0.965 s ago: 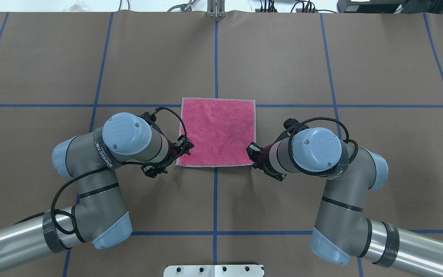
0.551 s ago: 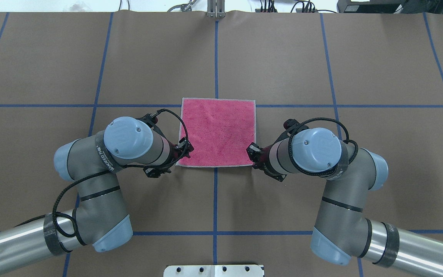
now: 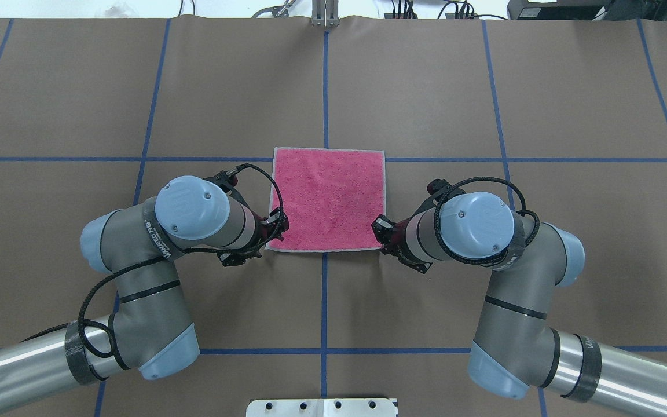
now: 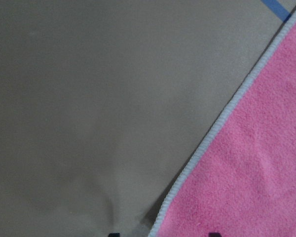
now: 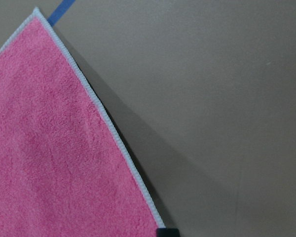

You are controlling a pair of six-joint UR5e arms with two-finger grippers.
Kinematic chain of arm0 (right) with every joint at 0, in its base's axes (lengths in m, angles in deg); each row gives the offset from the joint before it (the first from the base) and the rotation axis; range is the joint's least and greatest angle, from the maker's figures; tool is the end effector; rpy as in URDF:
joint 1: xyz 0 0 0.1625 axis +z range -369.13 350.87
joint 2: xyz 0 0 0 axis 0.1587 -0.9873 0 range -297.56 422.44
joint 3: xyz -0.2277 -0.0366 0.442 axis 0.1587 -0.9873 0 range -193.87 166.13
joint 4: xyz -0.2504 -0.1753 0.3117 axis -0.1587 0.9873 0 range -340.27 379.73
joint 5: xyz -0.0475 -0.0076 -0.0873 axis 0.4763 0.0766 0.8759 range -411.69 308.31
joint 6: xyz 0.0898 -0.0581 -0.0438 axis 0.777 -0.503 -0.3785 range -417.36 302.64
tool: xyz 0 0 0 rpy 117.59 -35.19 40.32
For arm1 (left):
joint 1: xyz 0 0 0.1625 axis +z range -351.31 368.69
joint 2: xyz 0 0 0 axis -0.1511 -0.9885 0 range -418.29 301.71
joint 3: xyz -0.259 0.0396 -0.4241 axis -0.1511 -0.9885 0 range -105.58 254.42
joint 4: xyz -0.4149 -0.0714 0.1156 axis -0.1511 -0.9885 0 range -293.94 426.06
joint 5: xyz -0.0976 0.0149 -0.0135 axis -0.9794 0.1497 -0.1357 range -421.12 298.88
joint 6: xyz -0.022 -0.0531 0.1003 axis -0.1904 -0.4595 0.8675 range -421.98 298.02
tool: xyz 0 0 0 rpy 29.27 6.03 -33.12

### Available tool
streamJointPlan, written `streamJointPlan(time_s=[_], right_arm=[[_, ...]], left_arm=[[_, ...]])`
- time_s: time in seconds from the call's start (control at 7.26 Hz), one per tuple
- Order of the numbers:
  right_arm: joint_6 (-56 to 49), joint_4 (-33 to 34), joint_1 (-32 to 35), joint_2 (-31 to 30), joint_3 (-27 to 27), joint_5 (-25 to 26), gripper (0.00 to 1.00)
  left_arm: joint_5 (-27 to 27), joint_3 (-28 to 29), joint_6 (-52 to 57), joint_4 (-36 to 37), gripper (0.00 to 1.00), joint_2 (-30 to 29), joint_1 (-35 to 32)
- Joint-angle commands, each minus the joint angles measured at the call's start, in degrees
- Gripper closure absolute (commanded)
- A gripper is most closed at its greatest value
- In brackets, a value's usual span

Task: Fold towel twice with both arms
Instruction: 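Hold the near corners with both grippers, pinching the towel edge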

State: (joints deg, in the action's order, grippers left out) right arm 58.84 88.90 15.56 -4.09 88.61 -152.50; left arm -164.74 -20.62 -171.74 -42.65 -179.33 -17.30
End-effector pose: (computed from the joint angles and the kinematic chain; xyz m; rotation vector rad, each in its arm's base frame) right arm -0.5754 -0.3875 0.3546 -0.1905 -1.0091 0.7178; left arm 0.6206 -0.4206 0.3280 -0.1701 0.9790 -0.6196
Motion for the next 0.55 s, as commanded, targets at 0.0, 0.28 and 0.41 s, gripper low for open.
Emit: streamJointPlan(time_s=[0.0,0.28,0.41], right_arm=[[0.0,0.0,0.0,0.0,0.1,-0.1,1.00],[0.0,0.0,0.0,0.0,0.0,-0.1,1.00],[0.0,0.0,0.0,0.0,0.0,-0.2,1.00]], left_arm=[[0.0,0.1,-0.1,0.0,0.43,0.0,0.0],[-0.1,0.2,-0.5,0.0,0.43,-0.1,0.1],[-0.1,0.6,-0.5,-0.1,0.44,-0.1,0.1]])
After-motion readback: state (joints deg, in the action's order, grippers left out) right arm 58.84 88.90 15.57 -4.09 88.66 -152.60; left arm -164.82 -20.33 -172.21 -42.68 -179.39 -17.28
